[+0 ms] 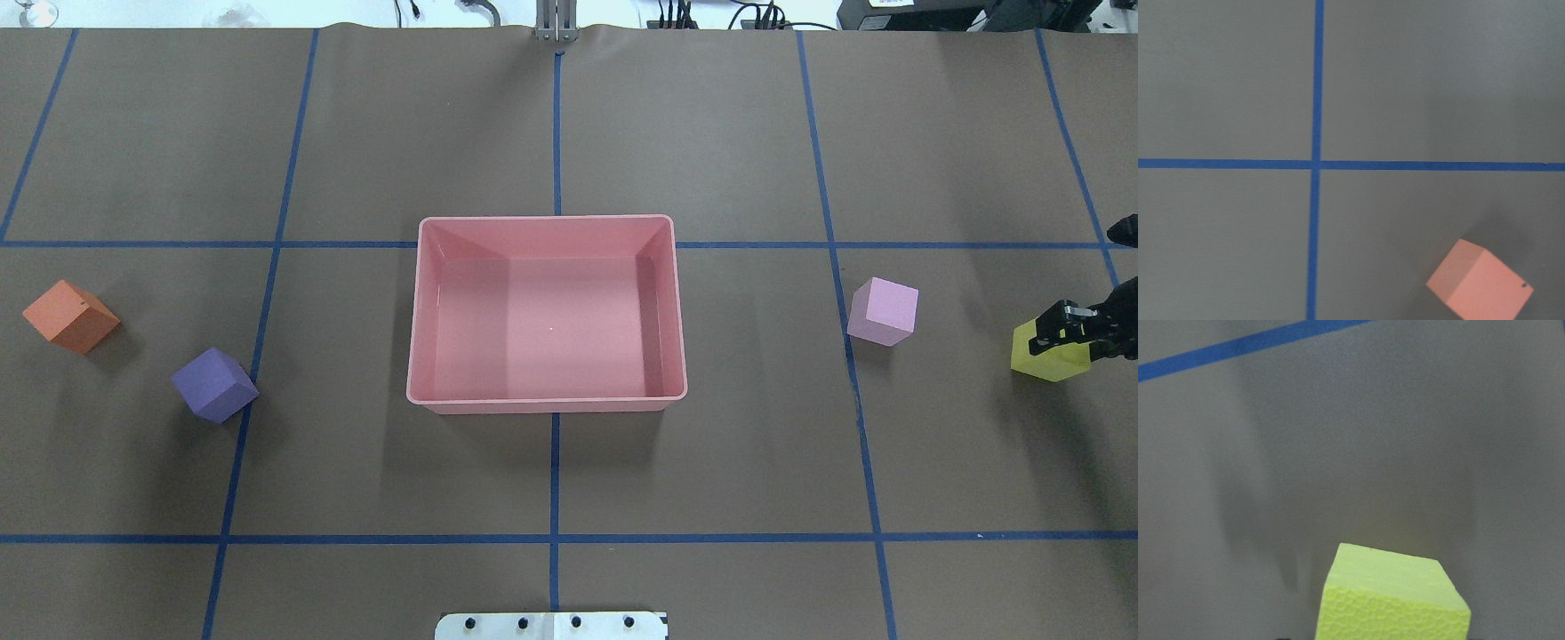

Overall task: Place blocks into pink bin with both arms
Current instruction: 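Carry the yellow cube into the pink bin and release it with the right gripper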

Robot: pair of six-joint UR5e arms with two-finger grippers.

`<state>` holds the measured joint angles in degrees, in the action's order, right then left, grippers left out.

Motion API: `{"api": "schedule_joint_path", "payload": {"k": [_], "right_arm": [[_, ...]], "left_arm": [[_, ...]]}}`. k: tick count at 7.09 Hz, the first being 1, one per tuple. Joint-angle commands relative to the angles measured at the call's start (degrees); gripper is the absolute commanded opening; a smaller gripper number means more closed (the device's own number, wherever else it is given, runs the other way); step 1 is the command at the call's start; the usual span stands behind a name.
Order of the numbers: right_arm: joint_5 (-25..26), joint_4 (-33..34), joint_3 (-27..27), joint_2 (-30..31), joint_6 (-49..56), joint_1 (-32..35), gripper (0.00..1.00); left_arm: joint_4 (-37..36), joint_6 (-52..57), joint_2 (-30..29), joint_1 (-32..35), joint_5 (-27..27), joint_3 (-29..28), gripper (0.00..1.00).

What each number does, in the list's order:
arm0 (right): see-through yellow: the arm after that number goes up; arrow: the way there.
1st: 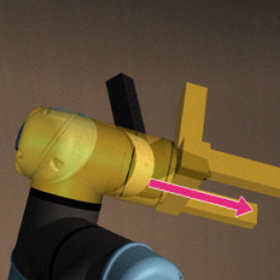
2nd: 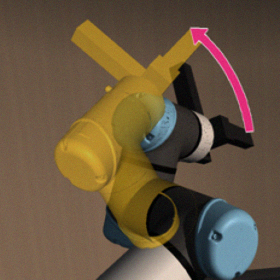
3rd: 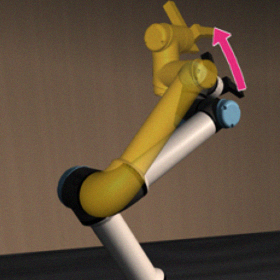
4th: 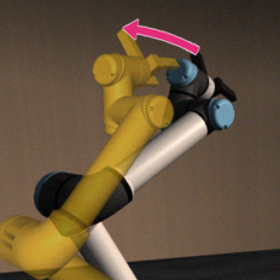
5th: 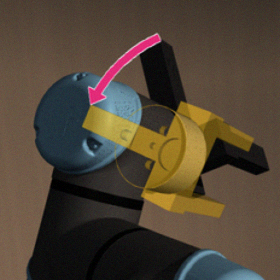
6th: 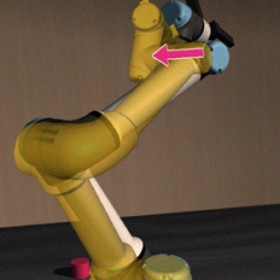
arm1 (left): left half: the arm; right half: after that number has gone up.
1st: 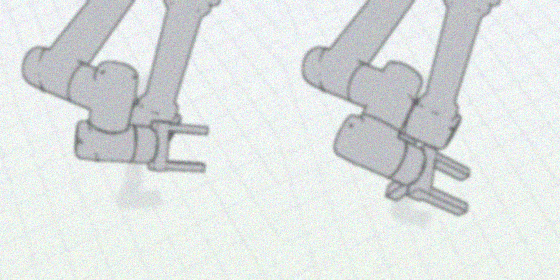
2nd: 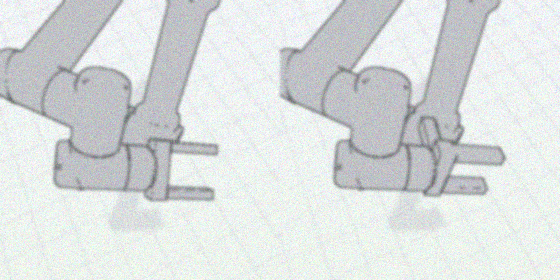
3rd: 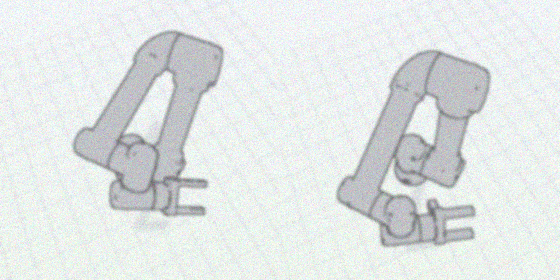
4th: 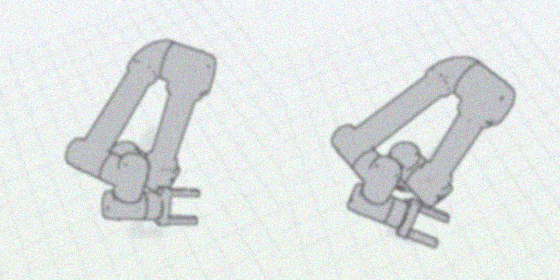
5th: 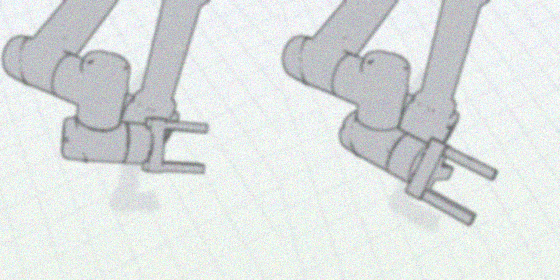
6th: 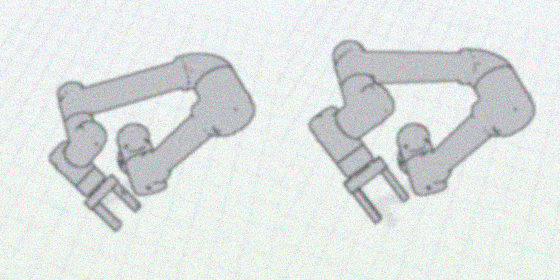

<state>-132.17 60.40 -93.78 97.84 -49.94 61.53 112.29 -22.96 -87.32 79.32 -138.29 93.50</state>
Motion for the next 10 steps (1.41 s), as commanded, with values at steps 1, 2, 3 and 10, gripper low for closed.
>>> {"api": "schedule_joint_path", "payload": {"k": [1, 2, 3, 10], "right_arm": [[0.16, -0.02, -4.46, 0.07, 0.02, 0.26, 0.0], [-0.54, 0.5, -6.4, -0.19, 0.02, 2.26, 0.0], [-0.54, 0.68, -10.16, -0.28, -1.03, 3.24, 0.0], [-1.25, 2.26, -18.02, -24.33, -37.99, -10.79, 0.0]], "left_arm": [[8.62, -3.93, 1.0, -6.45, 0.39, -0.08, 1.0], [10.21, -3.85, 1.09, -8.81, 2.05, -0.08, 1.0], [11.36, -3.41, 1.18, -11.18, 5.02, -0.16, 0.97], [13.66, 2.66, 0.57, -19.81, 10.76, -2.27, 0.98]]}}
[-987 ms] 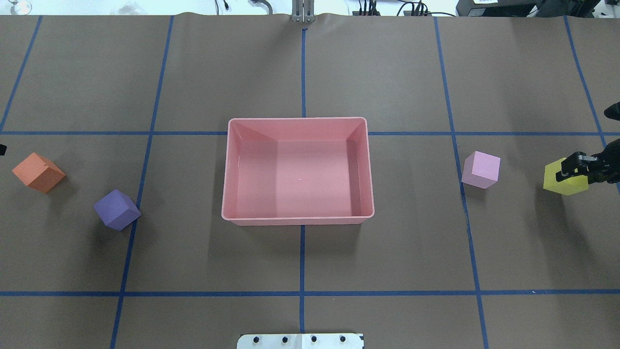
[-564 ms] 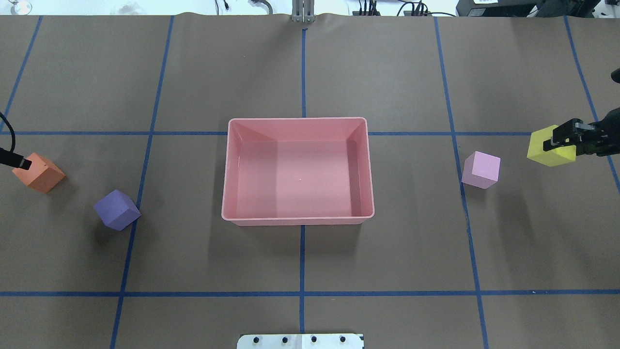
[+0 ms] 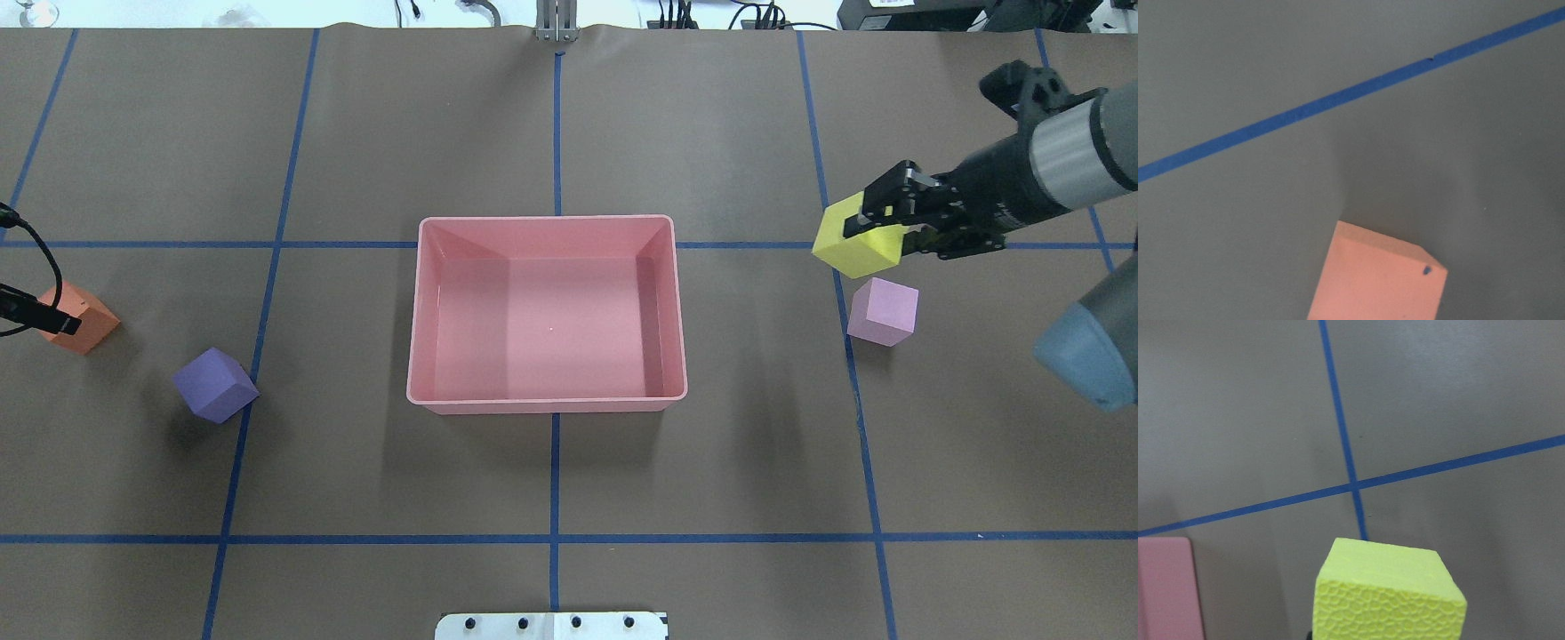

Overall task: Place blocks into pink bin with both arms
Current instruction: 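Carry the yellow cube into the pink bin and release it with the right gripper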

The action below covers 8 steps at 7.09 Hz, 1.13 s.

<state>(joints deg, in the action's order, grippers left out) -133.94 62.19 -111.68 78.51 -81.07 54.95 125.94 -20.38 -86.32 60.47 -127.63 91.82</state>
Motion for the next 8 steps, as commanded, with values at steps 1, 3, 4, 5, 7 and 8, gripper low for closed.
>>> {"api": "schedule_joint_path", "payload": {"k": [1, 3, 4, 5, 7, 8], "right_arm": [[1.83, 2.48, -0.12, -7.82, -9.17, -6.59, 0.0], [9.53, 7.57, -0.12, -12.04, -9.19, -14.21, 0.0], [12.62, 8.64, -0.03, -12.5, -9.28, -17.48, 0.0], [15.61, 8.74, 0.32, -12.5, -9.19, -20.73, 0.0], [23.59, 8.83, 2.59, -12.94, -9.19, -26.53, 0.0], [24.6, 8.92, 3.83, -13.9, -9.1, -26.91, 0.0]], "left_arm": [[0.01, 0.16, -1.04, -1.05, 1.14, -1.12, 0.98], [0.01, 3.22, -1.22, -1.49, 6.5, -1.47, 0.99], [0.18, 3.32, -1.4, -1.58, 6.51, -1.99, 0.99], [0.18, 3.15, -1.83, -2.02, 6.34, -2.61, 0.99], [0.09, 2.45, -2.19, -4.3, 5.9, -3.66, 0.99], [0.09, 2.36, -2.54, -4.31, 5.81, -4.1, 0.52]]}}
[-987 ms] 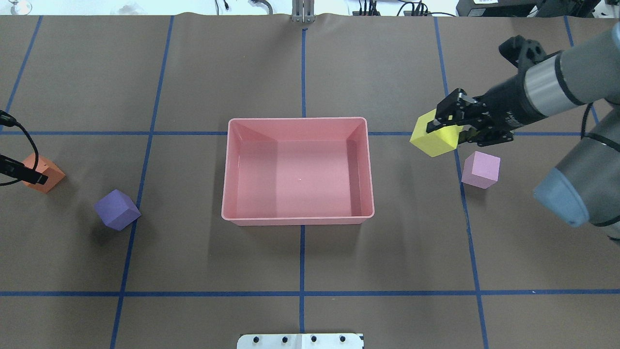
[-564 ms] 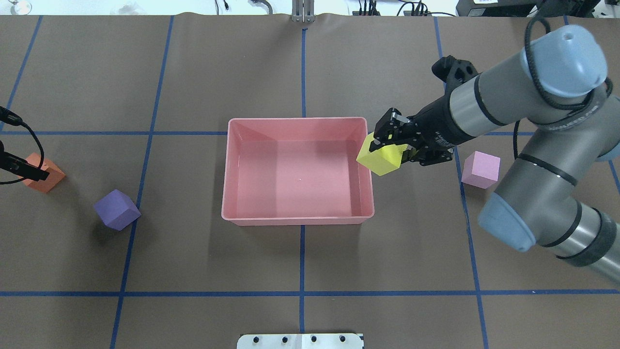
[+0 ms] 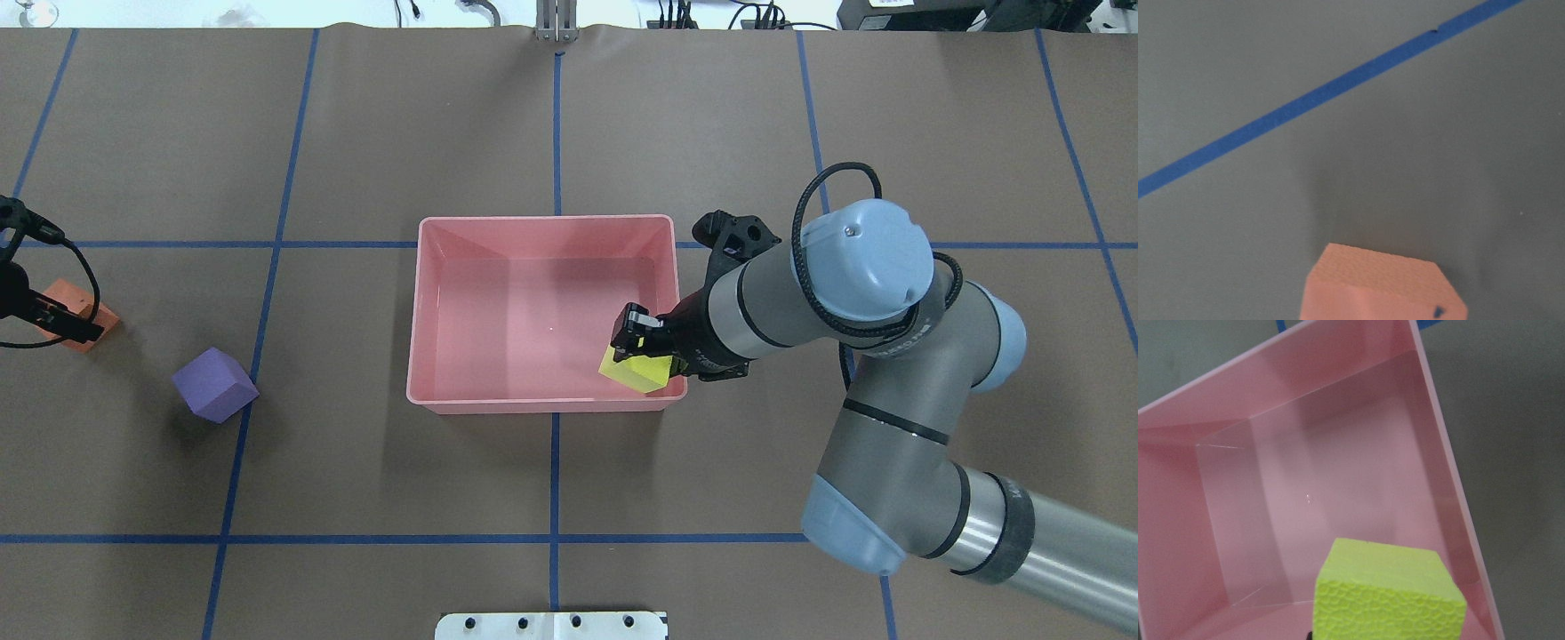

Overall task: Place blocks into pink bin with both arms
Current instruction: 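Carry the yellow cube into the pink bin and release it with the right gripper, then carry the orange cube into the bin with left gripper while right grasps pink cube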

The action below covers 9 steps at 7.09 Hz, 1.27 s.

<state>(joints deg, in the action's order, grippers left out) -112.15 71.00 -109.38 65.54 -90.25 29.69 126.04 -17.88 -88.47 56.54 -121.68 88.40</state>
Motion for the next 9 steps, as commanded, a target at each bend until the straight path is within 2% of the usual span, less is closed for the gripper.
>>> {"api": "schedule_joint_path", "payload": {"k": [1, 2, 3, 4, 5, 6, 7, 8, 9], "right_arm": [[2.99, 0.19, 3.2, -2.16, -0.19, -0.78, 0.43], [3.51, 1.5, 4.34, -2.96, -0.46, 0.27, 0.99], [2.99, 4.03, 3.66, -4.44, -1.07, 1.94, 1.0], [2.55, 4.23, 2.26, -4.55, -1.16, 3.34, 1.0], [-2.33, 4.32, 1.64, -4.46, -1.25, 7.19, 1.0], [-10.29, 4.15, 1.02, -3.41, -1.16, 13.14, 0.99], [-13.59, 3.54, 0.75, 0.16, -0.64, 16.42, 0.99], [-13.71, 3.53, 0.49, 2.55, -0.29, 18.72, 0.99], [-13.97, 3.88, 0.75, 4.83, 2.76, 21.52, 0.99]], "left_arm": [[-0.1, -0.23, -0.39, -0.29, -0.4, -0.77, 0.01], [-0.44, -1.62, -0.73, -0.29, -5.18, -0.16, 0.0], [-0.62, -10.16, -2.74, 0.75, -15.41, 1.32, 0.0], [-0.97, -20.78, -3.98, 3.72, -19.87, 4.9, 0.0], [-1.06, -27.93, -5.3, 4.1, -22.52, 9.03, 0.0], [-1.06, -37.49, -9.22, 4.1, -22.63, 11.51, 0.0], [-1.06, -49.41, -16.05, 3.06, -22.55, 11.71, 0.0], [-1.06, -60.06, -21.6, -1.65, -21.24, 11.62, 0.0], [-1.32, -65.22, -24.44, -6.66, -16.27, 11.53, 0.0]]}}
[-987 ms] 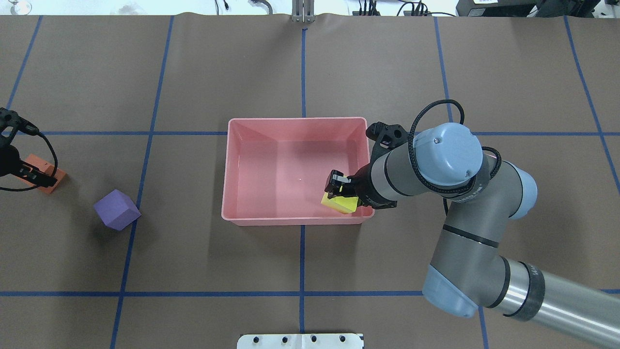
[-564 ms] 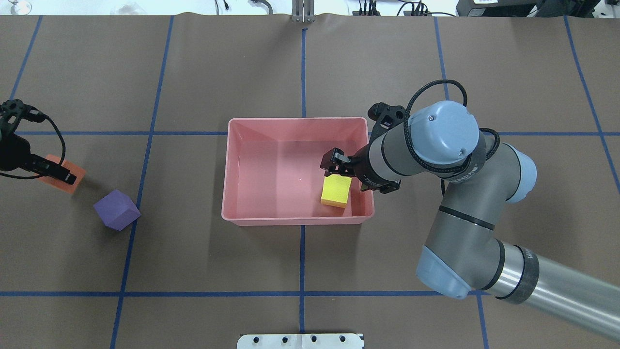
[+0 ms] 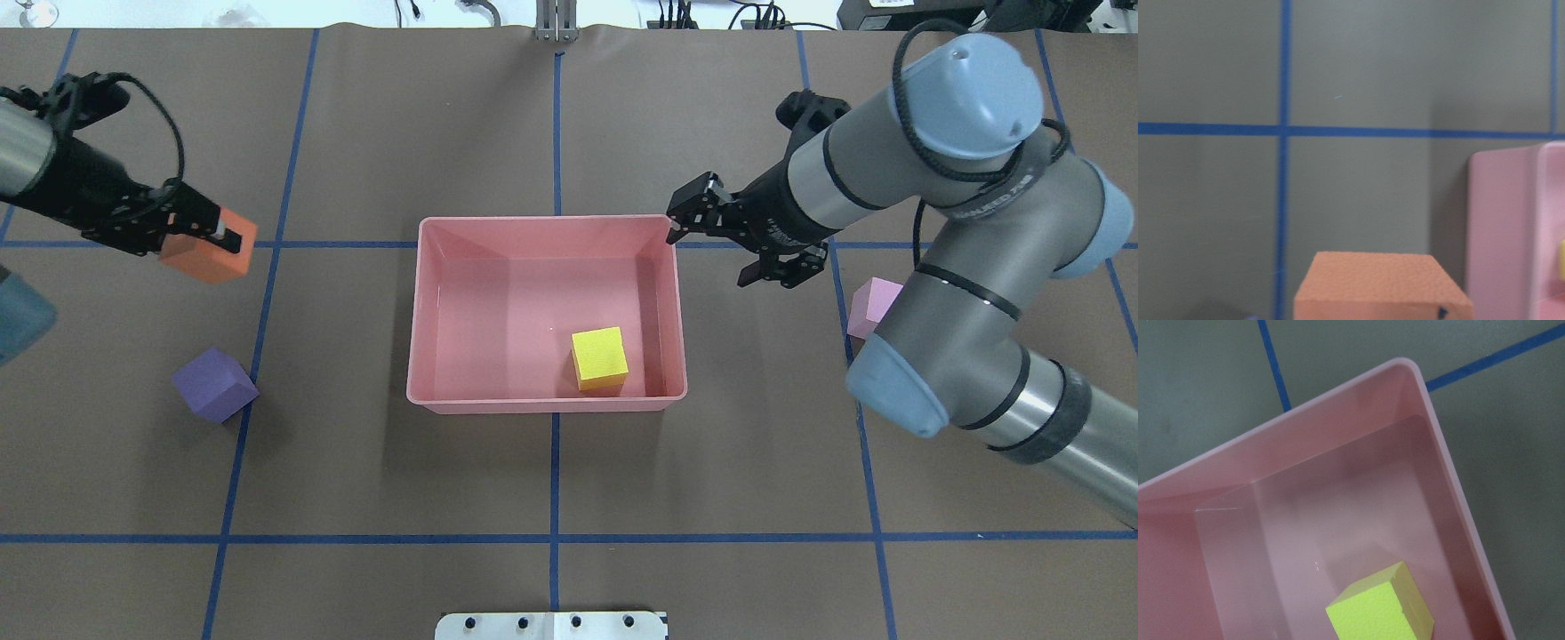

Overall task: Place blocks into pink bin with both arms
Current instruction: 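Carry the orange cube into the bin with left gripper while right grasps pink cube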

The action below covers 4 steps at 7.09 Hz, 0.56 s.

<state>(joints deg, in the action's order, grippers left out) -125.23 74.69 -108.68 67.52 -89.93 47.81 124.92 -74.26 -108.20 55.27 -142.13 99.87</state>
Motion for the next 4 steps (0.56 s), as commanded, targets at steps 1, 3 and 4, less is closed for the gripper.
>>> {"api": "schedule_joint_path", "payload": {"k": [1, 3, 4], "right_arm": [[-0.98, 0.02, 0.3, 5.93, 8.39, 4.56, 0.99], [-0.02, -0.07, 0.48, 10.59, 15.18, 5.88, 0.98], [1.2, -0.07, 0.83, 12.71, 20.0, 6.33, 0.98]], "left_arm": [[-0.81, -11.84, -7.53, -9.43, 9.45, -0.81, 0.0], [-15.33, -14.24, -19.87, -16.3, 17.98, -3.69, 0.0], [-17.49, -14.24, -24.56, -17.63, 20.29, -8.24, 0.0]]}}
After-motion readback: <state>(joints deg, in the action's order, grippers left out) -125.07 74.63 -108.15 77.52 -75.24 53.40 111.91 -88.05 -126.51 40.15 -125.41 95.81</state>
